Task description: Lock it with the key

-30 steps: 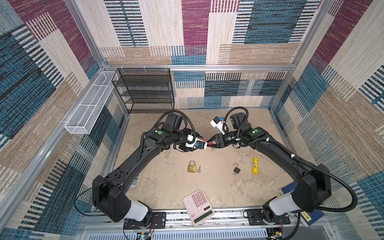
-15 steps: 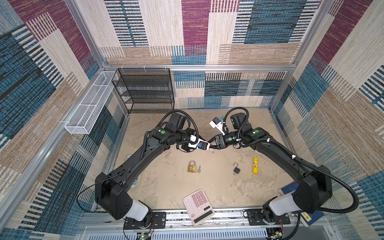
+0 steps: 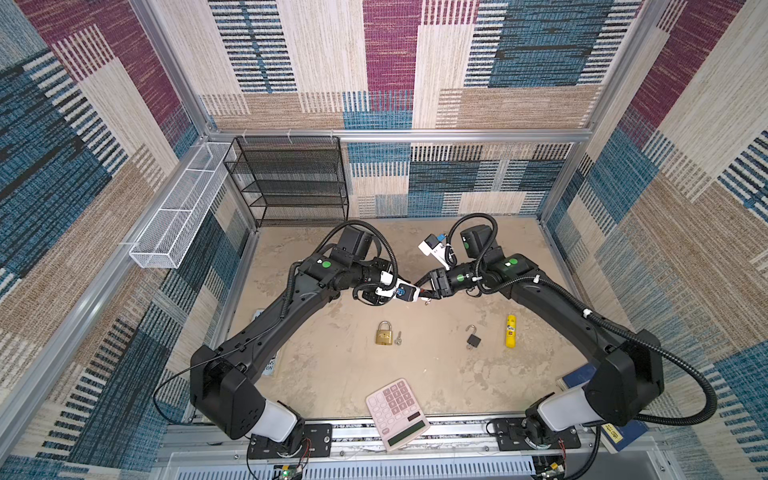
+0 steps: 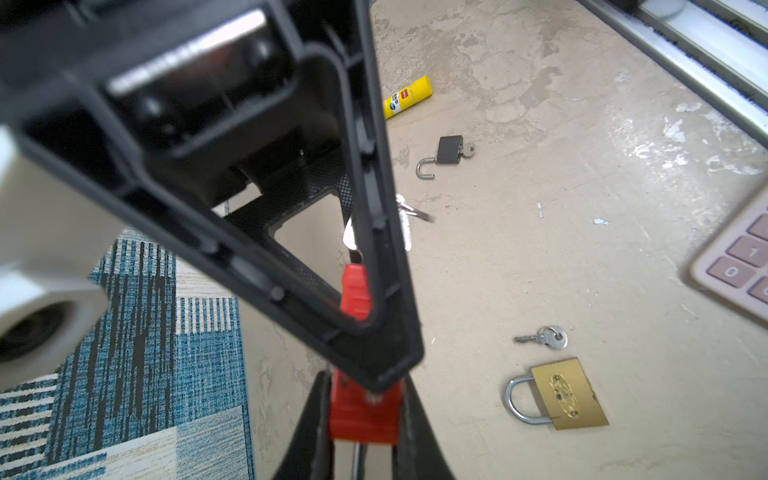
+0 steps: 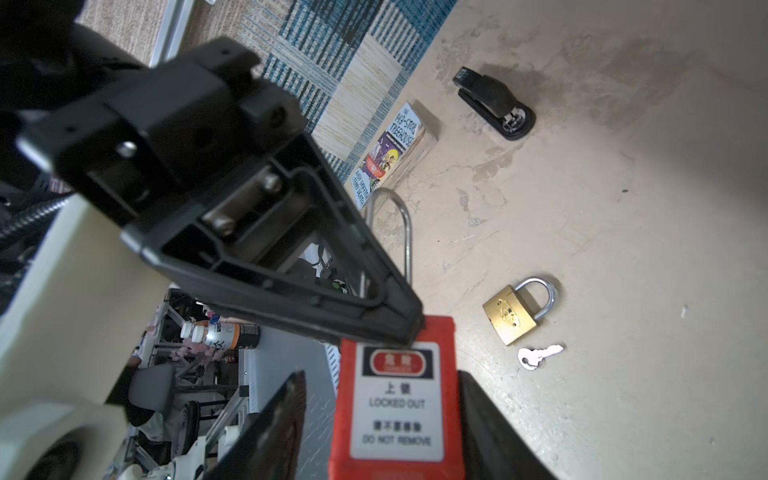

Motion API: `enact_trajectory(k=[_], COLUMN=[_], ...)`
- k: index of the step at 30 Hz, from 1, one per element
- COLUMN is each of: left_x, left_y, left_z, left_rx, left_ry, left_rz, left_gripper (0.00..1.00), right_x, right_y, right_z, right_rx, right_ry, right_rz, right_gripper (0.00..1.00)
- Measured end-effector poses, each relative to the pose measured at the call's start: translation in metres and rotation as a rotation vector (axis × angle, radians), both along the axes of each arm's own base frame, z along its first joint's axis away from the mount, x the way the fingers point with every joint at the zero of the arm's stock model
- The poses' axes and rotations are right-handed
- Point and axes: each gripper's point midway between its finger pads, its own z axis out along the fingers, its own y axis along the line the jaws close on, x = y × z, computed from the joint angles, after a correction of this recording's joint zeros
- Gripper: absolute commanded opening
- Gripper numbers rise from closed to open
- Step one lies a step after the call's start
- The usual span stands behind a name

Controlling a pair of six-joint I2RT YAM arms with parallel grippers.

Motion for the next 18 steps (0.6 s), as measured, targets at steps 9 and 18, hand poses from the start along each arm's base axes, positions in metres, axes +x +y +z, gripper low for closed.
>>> enact_trajectory(k=[9,18], left_x=[0.001,0.000], left_y=[0.006,0.012], left_z=[-0.004,0.014], left_rx=[0.040,0.051], left_ry=[0.008,0.039], left_rz=[0.026,0.045], left_gripper=[0.00,0.00], right_x=[0.002,-0.002], right_y=[-0.001,-0.029], right_z=[0.003,0.017], right_rx=[-0.004,-0.050], right_ry=[-0.036,-0.351], right_rz=[0.001,-0.070], right_gripper=[0.80,0.84])
